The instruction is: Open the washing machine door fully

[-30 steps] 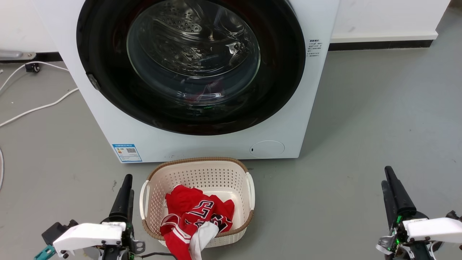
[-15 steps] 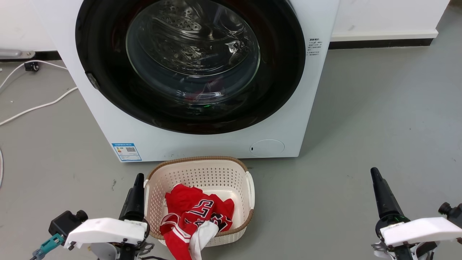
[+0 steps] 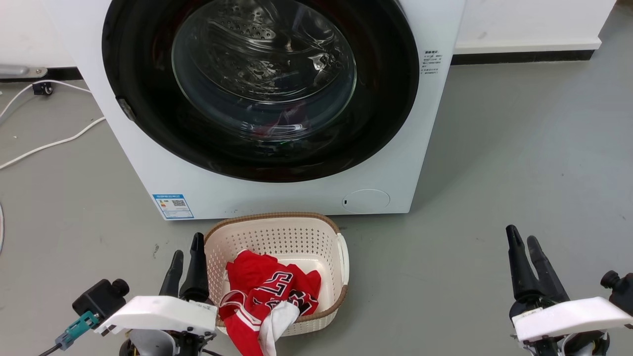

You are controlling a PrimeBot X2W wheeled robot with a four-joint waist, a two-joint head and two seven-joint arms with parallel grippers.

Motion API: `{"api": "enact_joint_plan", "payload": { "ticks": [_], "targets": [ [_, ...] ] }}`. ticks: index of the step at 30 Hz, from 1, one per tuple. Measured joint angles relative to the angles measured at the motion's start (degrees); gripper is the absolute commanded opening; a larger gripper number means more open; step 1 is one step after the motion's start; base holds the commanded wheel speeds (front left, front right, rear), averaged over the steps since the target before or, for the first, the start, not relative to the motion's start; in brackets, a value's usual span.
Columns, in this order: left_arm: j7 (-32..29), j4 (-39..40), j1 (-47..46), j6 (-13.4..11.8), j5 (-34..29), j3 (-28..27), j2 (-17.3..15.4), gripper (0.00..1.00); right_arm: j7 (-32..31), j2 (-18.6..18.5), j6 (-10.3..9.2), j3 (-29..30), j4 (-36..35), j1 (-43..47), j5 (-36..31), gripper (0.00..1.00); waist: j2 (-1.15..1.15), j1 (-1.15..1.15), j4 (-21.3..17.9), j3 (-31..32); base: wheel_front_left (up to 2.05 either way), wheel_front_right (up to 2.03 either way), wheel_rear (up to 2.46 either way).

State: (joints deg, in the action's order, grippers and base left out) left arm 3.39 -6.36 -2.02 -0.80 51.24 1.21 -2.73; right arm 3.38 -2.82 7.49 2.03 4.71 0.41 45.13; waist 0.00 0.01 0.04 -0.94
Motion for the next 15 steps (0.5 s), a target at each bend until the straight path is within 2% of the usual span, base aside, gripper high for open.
{"api": "enact_joint_plan", "payload": {
  "ticks": [15],
  "targets": [
    [2.7,2.2,0.6,-1.5,-12.2,2.3,0.0,1.0,2.7,0.0,0.0,-0.9,-3.3,1.7,-10.9,1.0,0.0,0.0,0.2,-0.2,0.0,0.0,0.0]
  ]
}}
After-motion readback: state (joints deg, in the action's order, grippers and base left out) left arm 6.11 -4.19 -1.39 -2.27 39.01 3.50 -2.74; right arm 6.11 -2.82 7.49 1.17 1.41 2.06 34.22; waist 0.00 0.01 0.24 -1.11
